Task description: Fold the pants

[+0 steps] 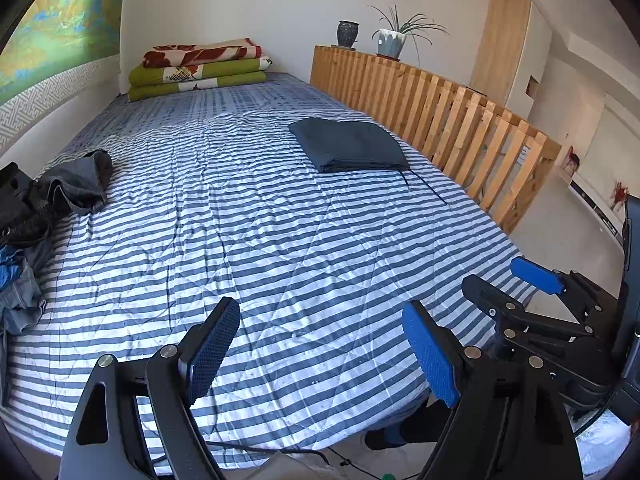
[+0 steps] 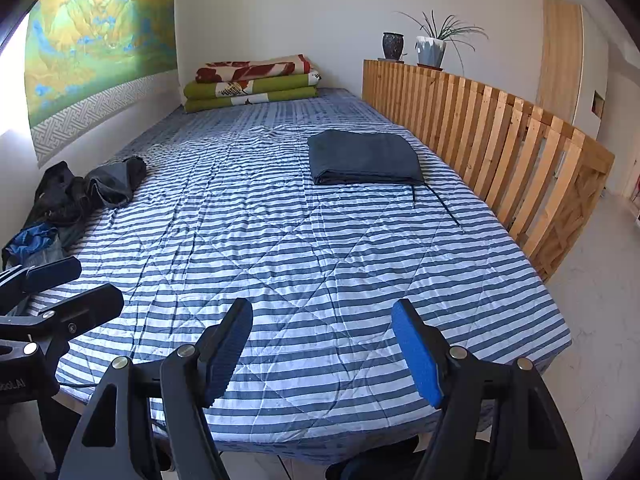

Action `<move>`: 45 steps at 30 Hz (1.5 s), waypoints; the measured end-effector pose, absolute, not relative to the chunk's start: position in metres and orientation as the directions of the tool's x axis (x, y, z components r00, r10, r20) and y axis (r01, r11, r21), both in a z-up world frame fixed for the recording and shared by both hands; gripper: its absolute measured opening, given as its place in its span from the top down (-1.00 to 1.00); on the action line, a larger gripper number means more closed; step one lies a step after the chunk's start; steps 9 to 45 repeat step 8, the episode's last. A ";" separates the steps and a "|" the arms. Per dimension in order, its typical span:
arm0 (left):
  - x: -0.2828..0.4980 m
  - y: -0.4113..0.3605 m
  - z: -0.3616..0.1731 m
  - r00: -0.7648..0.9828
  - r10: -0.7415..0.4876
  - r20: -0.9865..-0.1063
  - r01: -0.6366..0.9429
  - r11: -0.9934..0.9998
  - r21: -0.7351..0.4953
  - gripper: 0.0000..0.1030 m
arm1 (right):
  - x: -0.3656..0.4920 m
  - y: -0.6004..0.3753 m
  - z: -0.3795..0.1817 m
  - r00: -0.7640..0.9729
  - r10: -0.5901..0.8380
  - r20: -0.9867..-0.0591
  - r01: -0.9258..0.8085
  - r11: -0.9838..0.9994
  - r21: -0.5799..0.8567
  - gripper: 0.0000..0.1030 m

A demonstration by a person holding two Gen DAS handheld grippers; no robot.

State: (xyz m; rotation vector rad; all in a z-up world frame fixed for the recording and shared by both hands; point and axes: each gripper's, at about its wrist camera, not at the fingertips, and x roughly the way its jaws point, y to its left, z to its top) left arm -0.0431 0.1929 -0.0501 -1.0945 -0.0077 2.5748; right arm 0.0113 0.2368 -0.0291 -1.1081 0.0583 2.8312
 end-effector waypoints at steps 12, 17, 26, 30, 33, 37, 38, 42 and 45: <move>-0.045 0.194 -0.053 -0.643 0.311 -0.700 -0.306 -0.942 -0.137 -0.67 | 0.009 0.236 -0.034 -0.721 0.078 -0.689 -0.105 -0.994 -0.003 -0.33; -0.045 0.194 -0.053 -0.643 0.311 -0.700 -0.306 -0.942 -0.137 -0.67 | 0.009 0.236 -0.034 -0.721 0.078 -0.689 -0.105 -0.994 -0.003 -0.33; -0.045 0.194 -0.053 -0.643 0.311 -0.700 -0.306 -0.942 -0.137 -0.67 | 0.009 0.236 -0.034 -0.721 0.078 -0.689 -0.105 -0.994 -0.003 -0.33; -0.045 0.194 -0.053 -0.643 0.311 -0.700 -0.306 -0.942 -0.137 -0.67 | 0.009 0.236 -0.034 -0.721 0.078 -0.689 -0.105 -0.994 -0.003 -0.33; -0.045 0.194 -0.053 -0.643 0.311 -0.700 -0.306 -0.942 -0.137 -0.67 | 0.009 0.236 -0.034 -0.721 0.078 -0.689 -0.105 -0.994 -0.003 -0.33; -0.045 0.194 -0.053 -0.643 0.311 -0.700 -0.306 -0.942 -0.137 -0.67 | 0.009 0.236 -0.034 -0.721 0.078 -0.689 -0.105 -0.994 -0.003 -0.33; -0.045 0.194 -0.053 -0.643 0.311 -0.700 -0.306 -0.942 -0.137 -0.67 | 0.009 0.236 -0.034 -0.721 0.078 -0.689 -0.105 -0.994 -0.003 -0.33; -0.045 0.194 -0.053 -0.643 0.311 -0.700 -0.306 -0.942 -0.137 -0.67 | 0.009 0.236 -0.034 -0.721 0.078 -0.689 -0.105 -0.994 -0.003 -0.33; -0.045 0.194 -0.053 -0.643 0.311 -0.700 -0.306 -0.942 -0.137 -0.67 | 0.009 0.236 -0.034 -0.721 0.078 -0.689 -0.105 -0.994 -0.003 -0.33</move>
